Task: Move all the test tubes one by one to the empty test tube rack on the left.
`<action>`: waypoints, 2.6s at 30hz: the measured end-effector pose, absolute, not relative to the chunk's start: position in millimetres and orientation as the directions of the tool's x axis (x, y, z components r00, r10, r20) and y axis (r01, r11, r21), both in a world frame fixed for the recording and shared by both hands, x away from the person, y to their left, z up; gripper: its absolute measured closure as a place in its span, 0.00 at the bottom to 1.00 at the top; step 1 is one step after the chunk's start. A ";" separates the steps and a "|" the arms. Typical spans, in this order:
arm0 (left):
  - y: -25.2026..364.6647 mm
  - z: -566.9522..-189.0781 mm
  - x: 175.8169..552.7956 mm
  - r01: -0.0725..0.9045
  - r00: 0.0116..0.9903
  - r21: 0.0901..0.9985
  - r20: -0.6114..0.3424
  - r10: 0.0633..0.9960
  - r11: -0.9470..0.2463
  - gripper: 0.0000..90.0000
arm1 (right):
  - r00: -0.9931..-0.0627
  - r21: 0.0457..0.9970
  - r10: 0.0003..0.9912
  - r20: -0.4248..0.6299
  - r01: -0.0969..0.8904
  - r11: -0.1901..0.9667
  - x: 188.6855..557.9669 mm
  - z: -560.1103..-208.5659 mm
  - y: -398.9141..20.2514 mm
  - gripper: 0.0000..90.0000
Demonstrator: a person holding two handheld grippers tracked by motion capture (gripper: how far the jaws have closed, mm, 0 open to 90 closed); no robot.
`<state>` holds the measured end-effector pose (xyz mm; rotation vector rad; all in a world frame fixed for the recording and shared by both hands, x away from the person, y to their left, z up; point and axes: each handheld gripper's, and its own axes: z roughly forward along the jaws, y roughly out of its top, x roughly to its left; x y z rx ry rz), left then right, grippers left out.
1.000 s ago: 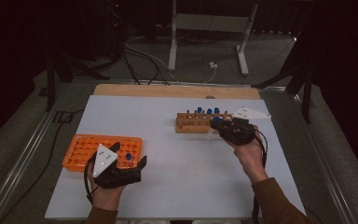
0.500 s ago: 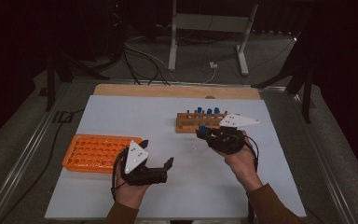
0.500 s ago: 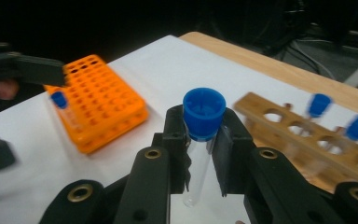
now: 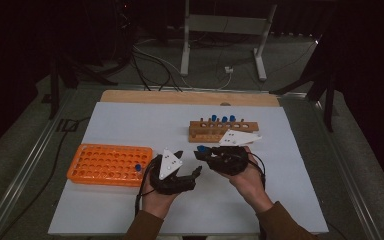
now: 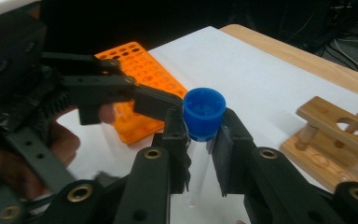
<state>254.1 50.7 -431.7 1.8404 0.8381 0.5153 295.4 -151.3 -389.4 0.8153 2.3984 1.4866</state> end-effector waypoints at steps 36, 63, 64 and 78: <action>79.0 -423.4 260.9 0.319 0.657 0.927 -0.068 0.751 -0.195 0.87 | -0.775 0.902 0.620 0.122 0.348 0.257 295.7 -388.8 -177.9 0.09; 174.3 -410.1 261.7 0.298 0.518 0.951 -0.089 0.851 -0.081 0.87 | -0.647 0.907 0.756 0.104 0.373 0.195 299.1 -417.4 -248.5 0.00; 177.5 -411.8 261.1 0.301 0.513 0.950 -0.086 0.854 -0.085 0.87 | -0.644 0.908 0.758 0.104 0.373 0.193 298.9 -418.1 -250.4 0.00; 203.1 -438.7 250.6 0.342 0.475 0.936 -0.095 0.875 -0.084 0.87 | -0.607 0.910 0.786 0.114 0.382 0.163 294.3 -428.1 -270.5 0.00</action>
